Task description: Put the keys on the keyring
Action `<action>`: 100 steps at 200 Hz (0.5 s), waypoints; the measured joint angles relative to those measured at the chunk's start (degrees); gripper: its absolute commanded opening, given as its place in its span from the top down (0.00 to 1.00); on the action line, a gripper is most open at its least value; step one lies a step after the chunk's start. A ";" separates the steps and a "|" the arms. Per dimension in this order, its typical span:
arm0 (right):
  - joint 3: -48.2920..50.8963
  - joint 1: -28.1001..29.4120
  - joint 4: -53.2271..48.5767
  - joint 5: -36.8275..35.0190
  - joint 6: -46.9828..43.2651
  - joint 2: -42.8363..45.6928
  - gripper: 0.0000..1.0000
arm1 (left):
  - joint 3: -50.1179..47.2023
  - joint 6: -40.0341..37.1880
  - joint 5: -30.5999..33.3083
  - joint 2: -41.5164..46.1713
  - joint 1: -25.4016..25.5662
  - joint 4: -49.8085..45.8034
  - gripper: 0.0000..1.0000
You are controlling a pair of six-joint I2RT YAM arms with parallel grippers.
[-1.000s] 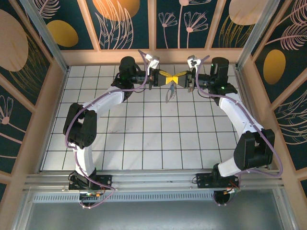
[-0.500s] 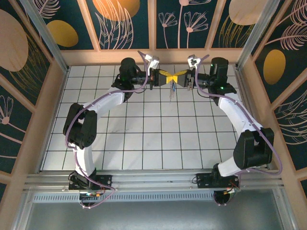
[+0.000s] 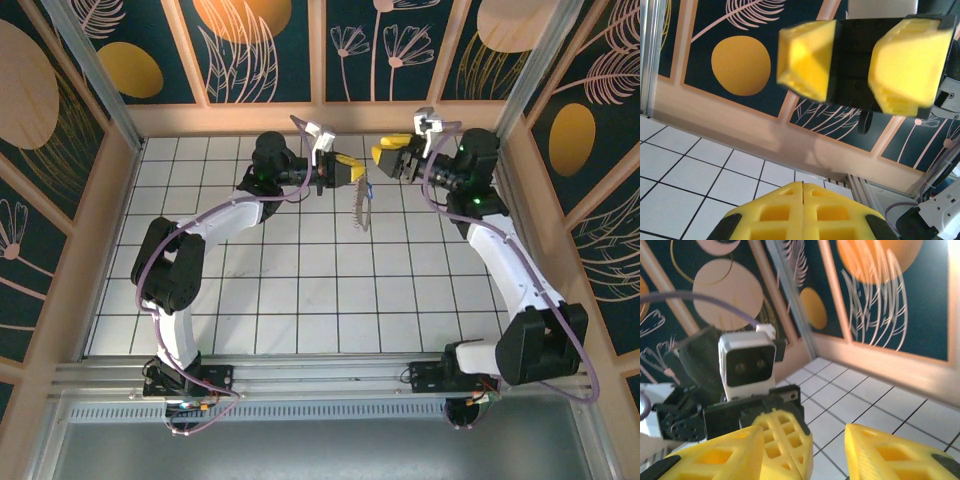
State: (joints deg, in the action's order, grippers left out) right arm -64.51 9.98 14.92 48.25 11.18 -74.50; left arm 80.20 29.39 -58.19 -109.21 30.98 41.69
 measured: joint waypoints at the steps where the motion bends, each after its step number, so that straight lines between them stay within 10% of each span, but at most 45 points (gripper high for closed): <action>1: 0.04 -0.04 0.07 -0.11 0.07 0.07 0.53 | -0.02 0.07 0.04 0.00 0.00 0.09 1.00; 100: 14.36 -0.68 7.91 -16.65 4.94 6.58 0.53 | -4.74 4.28 4.74 1.60 0.00 8.24 1.00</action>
State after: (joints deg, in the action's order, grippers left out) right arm -50.15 9.30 22.83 31.59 16.12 -67.92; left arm 75.46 33.67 -53.45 -107.61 30.98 49.93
